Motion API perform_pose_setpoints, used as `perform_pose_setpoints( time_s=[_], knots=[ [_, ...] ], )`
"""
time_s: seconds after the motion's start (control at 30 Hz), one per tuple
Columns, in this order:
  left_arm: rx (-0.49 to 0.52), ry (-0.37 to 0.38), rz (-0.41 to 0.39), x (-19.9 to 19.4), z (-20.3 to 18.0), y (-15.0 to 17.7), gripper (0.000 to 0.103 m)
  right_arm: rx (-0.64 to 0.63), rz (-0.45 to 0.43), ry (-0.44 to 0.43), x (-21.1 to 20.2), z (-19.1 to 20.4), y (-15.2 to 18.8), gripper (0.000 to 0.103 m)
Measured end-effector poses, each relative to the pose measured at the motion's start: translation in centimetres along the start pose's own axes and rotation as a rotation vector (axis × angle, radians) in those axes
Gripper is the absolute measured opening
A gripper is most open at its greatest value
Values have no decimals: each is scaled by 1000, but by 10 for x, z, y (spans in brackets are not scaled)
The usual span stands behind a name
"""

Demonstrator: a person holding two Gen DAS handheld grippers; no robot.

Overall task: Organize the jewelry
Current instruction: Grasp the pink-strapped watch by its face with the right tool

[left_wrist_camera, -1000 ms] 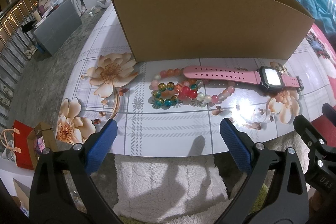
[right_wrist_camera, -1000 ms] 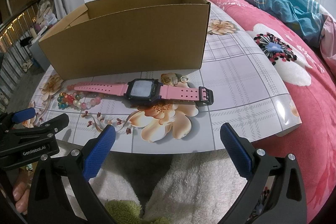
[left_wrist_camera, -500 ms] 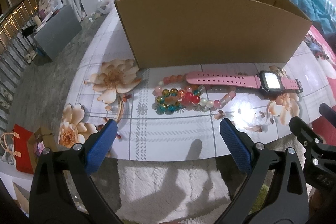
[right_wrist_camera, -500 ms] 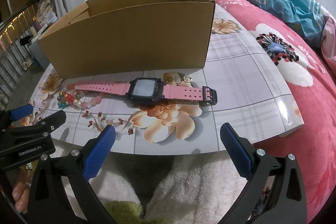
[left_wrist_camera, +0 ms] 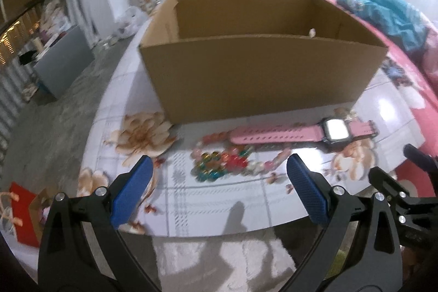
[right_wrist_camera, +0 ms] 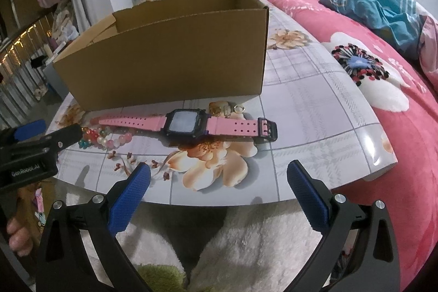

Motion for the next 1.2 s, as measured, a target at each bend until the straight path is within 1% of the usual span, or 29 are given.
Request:
perform_pose_setpoints(
  time_s=[0.13,0.23,0.37,0.47,0.6,0.73,0.77,0.83,0.97,1.07,1.1,1.13,1.17,1.2],
  knots=[
    [-7,95,-55,-3,-8,-9,95,-31,-50,-14,-3,-5,-9,97],
    [-22,153,-91,-7,-11,-14,95,-83,-61,-40,1,-3,-15,96],
    [-32,167,-113,-3,-13,-17,95,-167,-71,-85,8,7,-21,94],
    [-53,198,-95,4,-18,-15,95,-227,-67,-139,15,21,-24,92],
    [-97,239,-75,12,-22,-7,95,-295,-46,-204,28,35,-23,86],
    [-101,257,-98,15,-22,-7,95,-359,-19,-273,41,49,-24,81],
    [-92,254,-103,16,-23,-7,95,-386,-9,-291,45,53,-24,79],
    [-66,244,-119,17,-25,-8,95,-446,21,-317,54,57,-21,73],
    [21,230,-137,17,-37,-6,95,-540,87,-352,68,58,-14,64],
    [108,222,-155,15,-48,-5,94,-588,120,-381,74,60,-10,62],
    [131,225,-159,14,-51,-4,90,-589,138,-401,75,61,-9,57],
    [166,236,-161,13,-58,-3,81,-588,150,-416,76,62,-9,54],
    [188,241,-156,14,-62,-2,77,-590,158,-423,77,61,-9,51],
    [211,249,-147,15,-66,0,72,-589,166,-436,77,61,-9,51]
  ],
)
Point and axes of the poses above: each gripper's, at about its wrist camera, not at the fingertips, and x roughly the way its jaws point, z to its left, y to its underside, the point moved 9 cm from there along x, roughly the way its jaws point, and after that the axes turned 13 degrees about -z, right-handed, at the moved point
